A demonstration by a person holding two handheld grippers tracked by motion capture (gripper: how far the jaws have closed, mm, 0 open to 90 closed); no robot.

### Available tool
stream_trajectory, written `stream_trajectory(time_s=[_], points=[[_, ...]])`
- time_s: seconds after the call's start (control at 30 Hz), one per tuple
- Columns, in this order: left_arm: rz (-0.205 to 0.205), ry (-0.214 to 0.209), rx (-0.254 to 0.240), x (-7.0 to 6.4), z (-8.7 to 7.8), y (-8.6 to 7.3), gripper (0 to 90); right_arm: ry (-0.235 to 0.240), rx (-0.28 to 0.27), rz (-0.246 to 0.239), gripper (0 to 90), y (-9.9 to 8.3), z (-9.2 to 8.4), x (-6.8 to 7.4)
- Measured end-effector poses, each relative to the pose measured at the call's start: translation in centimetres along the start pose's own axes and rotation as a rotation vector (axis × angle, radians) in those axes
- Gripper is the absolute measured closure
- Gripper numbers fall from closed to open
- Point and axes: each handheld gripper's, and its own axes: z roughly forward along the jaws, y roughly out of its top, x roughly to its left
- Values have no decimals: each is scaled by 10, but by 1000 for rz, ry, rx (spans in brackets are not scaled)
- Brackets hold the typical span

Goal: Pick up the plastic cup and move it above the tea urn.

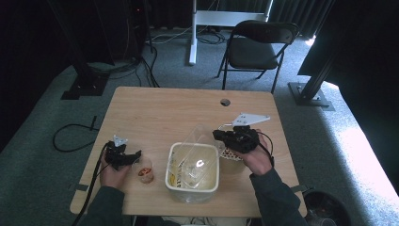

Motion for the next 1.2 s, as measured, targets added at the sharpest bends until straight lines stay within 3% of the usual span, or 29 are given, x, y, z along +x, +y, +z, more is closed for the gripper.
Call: stream_trajectory(time_s=[0.13,0.2,0.3,0.37,0.47,0.8,1.03,1.2], points=[[4,-1,3,0,0,0,153,-75,-43,-30,865,6,-12,2],[3,-1,3,0,0,0,154,-87,-61,-48,851,9,-18,4],[3,0,4,0,0,0,154,-38,-97,-49,667,10,-24,7],[4,-1,5,0,0,0,154,-5,-125,-48,637,11,-28,7],[4,-1,5,0,0,0,154,5,-139,-43,602,11,-31,6],[4,0,3,0,0,0,154,5,-116,-21,582,-5,-24,-3],[6,-1,2,0,-1,0,160,-59,-102,1,559,-23,-21,-16],[6,-2,4,0,-1,0,160,-95,-99,45,555,-36,-21,-27]])
